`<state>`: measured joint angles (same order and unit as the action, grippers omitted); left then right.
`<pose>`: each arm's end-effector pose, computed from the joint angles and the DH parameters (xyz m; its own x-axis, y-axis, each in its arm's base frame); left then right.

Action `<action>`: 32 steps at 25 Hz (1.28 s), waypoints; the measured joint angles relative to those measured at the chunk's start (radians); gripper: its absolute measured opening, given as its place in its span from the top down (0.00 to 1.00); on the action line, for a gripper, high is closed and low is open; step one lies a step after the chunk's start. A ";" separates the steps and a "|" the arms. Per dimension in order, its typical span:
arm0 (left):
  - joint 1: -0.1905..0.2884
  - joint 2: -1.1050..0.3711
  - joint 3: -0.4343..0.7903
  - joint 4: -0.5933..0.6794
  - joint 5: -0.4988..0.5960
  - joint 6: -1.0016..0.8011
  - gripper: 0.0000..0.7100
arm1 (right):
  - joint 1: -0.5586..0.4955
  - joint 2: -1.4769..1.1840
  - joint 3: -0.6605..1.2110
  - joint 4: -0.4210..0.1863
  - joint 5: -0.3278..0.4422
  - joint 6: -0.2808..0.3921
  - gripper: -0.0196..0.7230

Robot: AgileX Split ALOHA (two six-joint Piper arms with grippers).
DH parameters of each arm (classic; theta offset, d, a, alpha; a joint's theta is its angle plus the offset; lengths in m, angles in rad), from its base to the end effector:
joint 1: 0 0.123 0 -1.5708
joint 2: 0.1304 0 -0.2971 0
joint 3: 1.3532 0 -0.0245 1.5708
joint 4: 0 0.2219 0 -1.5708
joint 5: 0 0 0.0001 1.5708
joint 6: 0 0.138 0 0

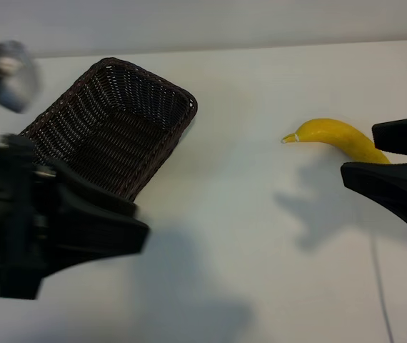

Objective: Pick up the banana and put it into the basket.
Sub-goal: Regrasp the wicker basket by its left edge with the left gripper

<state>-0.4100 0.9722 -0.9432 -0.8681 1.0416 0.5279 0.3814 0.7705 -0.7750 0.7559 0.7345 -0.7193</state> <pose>0.1105 -0.1472 0.3527 -0.6501 0.2746 -0.7085 0.7244 0.5055 -0.4687 0.1085 0.1119 0.3429 -0.3571 -0.2472 -0.9008 -0.7503 0.6502 0.1191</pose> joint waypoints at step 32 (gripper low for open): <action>0.000 -0.590 0.243 1.321 0.131 -1.460 0.48 | 0.000 0.000 0.000 0.000 -0.001 0.000 0.27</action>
<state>-0.4100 0.3823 -0.7006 0.4534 1.1726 -0.9321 0.3814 0.7705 -0.7750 0.7559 0.7334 -0.7193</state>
